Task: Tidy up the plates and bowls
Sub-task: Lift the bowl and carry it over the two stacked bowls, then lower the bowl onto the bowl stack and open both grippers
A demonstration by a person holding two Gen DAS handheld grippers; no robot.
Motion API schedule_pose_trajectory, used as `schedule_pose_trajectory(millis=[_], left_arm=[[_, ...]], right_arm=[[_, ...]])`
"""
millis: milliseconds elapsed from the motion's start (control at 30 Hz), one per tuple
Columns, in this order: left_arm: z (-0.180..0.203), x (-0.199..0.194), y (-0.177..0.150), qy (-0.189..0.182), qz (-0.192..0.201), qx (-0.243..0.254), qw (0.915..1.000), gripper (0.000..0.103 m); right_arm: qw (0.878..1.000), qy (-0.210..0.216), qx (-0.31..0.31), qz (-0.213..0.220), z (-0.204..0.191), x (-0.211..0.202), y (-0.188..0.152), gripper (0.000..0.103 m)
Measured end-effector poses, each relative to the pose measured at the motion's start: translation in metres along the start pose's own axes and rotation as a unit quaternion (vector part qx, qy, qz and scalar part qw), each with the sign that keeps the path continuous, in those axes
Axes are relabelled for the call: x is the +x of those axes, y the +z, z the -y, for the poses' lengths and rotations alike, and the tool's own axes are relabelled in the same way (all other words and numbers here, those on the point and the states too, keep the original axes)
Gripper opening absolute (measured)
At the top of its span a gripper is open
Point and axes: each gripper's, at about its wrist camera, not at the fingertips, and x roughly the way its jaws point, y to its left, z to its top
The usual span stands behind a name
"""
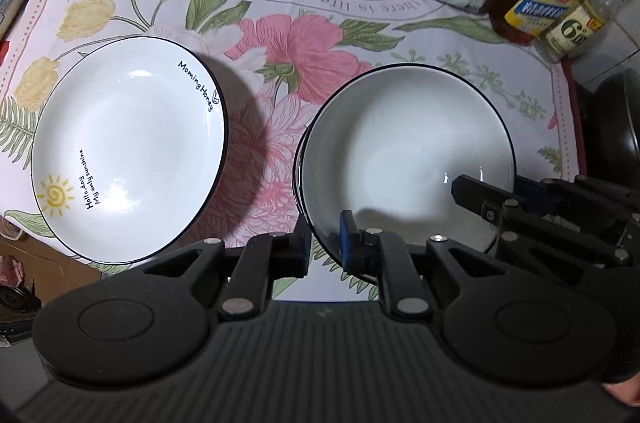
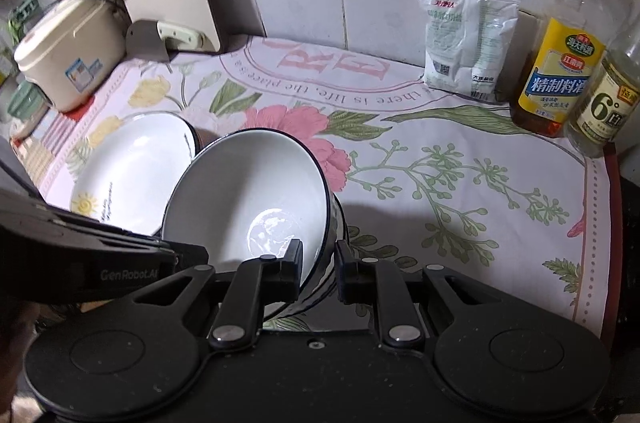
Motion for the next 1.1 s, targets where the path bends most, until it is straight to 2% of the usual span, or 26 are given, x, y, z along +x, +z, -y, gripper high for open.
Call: schedule_pose_trajectory(millis=[200, 400, 533, 667, 800, 933, 1100], left_arm=[[0.000, 0.008, 0.004, 0.002, -0.007, 0.003, 1.0000, 0.013], [0.004, 0.012, 0.008, 0.015, -0.010, 0.033, 0.9993, 0.013], [-0.003, 0.011, 0.006, 0.006, -0.007, 0.023, 0.9997, 0.014], [-0.006, 0.008, 0.001, -0.004, -0.004, 0.010, 0.9999, 0.014], [-0.004, -0.004, -0.007, -0.014, 0.003, 0.004, 0.9999, 0.020], [-0.004, -0.019, -0.014, -0.017, 0.014, -0.002, 0.9998, 0.022], [-0.005, -0.050, -0.025, -0.015, 0.041, 0.002, 0.9991, 0.036]], right_arm=[[1.000, -0.003, 0.005, -0.001, 0.003, 0.007, -0.002, 0.020], [0.999, -0.023, -0.022, -0.006, -0.004, 0.016, -0.002, 0.020], [0.999, -0.037, -0.012, -0.010, -0.006, 0.022, -0.002, 0.022], [1.000, -0.029, 0.000, -0.005, -0.003, 0.021, -0.003, 0.022], [1.000, -0.016, 0.013, 0.005, -0.001, 0.016, -0.006, 0.024], [1.000, -0.014, 0.010, 0.022, -0.003, -0.002, -0.012, 0.026], [0.998, 0.013, -0.011, 0.060, -0.007, -0.040, -0.023, 0.033]])
